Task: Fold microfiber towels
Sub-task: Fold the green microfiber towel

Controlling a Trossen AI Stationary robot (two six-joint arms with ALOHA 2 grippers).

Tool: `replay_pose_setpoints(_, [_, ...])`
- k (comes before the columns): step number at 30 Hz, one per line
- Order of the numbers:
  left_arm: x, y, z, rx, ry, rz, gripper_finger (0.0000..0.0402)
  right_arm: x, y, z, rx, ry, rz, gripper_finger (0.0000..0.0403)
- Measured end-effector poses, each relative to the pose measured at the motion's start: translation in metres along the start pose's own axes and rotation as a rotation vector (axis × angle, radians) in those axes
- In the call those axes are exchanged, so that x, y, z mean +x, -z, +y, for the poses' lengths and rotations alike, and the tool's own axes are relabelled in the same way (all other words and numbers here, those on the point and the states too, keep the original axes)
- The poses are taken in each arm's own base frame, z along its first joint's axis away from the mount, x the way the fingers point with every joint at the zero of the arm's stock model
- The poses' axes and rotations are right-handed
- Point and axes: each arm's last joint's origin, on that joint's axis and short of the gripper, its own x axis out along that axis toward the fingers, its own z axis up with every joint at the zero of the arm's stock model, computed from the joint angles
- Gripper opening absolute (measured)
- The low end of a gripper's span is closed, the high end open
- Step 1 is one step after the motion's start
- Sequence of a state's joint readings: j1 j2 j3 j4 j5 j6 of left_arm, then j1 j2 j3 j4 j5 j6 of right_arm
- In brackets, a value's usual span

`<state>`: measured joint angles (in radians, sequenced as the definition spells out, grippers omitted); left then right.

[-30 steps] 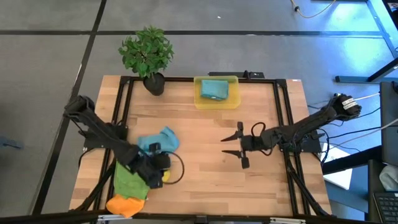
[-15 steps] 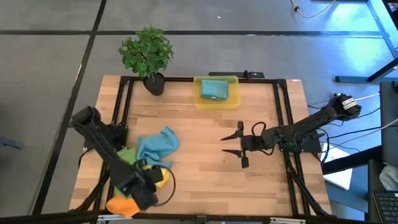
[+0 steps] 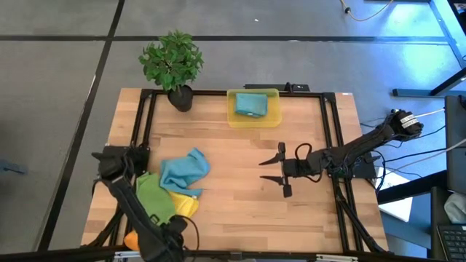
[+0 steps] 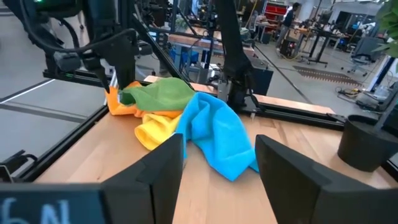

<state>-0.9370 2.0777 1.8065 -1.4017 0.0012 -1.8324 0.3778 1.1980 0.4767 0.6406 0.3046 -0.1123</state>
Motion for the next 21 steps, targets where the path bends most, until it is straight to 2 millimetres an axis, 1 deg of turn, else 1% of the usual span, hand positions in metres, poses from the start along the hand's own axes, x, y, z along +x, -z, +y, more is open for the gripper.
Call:
replay_pose_setpoints(7, [0.0,0.014,0.008,-0.116,-0.084,-0.045,0.0128,0.0,0.0,0.0,0.002,0.002,-0.005,0.02])
replay_pose_setpoints(11, [0.008,0.02,0.007,-0.14,-0.049,-0.097,0.0128,0.0,-0.001,0.0,0.003,0.002,-0.011,0.02])
replay_pose_setpoints(18, [0.017,0.019,0.008,-0.157,-0.029,-0.179,0.0128,0.0,-0.001,0.0,-0.001,0.002,-0.014,0.02])
replay_pose_setpoints(21, [0.021,0.017,0.014,-0.169,-0.096,-0.198,0.0128,0.0,-0.001,0.0,-0.013,0.002,-0.014,0.02])
